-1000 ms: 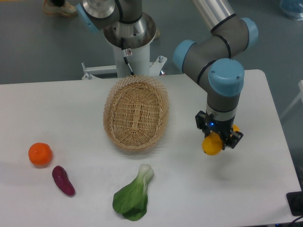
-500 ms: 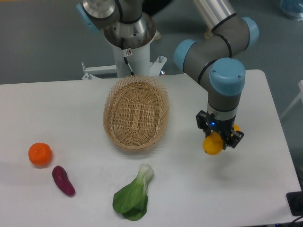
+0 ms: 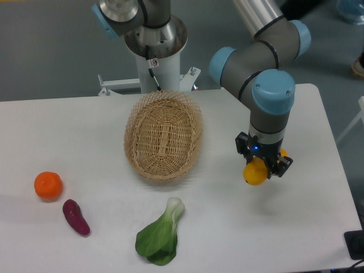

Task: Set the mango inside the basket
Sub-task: 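Carry the held mango over the wicker basket, then lower the mango into the basket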

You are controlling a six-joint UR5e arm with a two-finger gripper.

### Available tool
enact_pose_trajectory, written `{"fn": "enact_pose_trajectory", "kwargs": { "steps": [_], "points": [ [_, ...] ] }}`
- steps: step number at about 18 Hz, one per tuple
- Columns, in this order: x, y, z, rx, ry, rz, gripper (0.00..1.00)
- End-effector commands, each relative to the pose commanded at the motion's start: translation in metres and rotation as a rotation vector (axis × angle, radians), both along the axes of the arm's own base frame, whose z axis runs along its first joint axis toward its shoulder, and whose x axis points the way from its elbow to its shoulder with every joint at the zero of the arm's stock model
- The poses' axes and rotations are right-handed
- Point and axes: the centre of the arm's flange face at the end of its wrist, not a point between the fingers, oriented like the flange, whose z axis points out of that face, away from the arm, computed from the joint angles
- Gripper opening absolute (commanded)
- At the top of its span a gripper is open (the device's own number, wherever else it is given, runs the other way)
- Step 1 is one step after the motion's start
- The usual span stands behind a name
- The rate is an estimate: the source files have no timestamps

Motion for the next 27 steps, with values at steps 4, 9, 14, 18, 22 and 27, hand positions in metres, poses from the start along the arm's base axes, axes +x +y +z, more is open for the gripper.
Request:
{"fn": "enact_pose_trajectory", "kwargs": {
  "steps": [4, 9, 14, 18, 22, 27],
  "points": [
    [0.028, -0.011, -0.007, -0.011, -0.027, -0.007, 0.63],
    [0.062, -0.007, -0.012, -0.023, -0.045, -0.033, 0.63],
    [0.121, 0.001, -0.013, -0.043, -0.056, -0.093, 0.63],
    [0.159, 0.000, -0.022, -0.058, -0.077, -0.128, 0.63],
    [0.187, 0.006, -0.029, -0.073, -0.090, -0.153, 0.63],
    [0.230, 0.000, -0.051, -0.136, -0.109, -0.215, 0.63]
  ]
}}
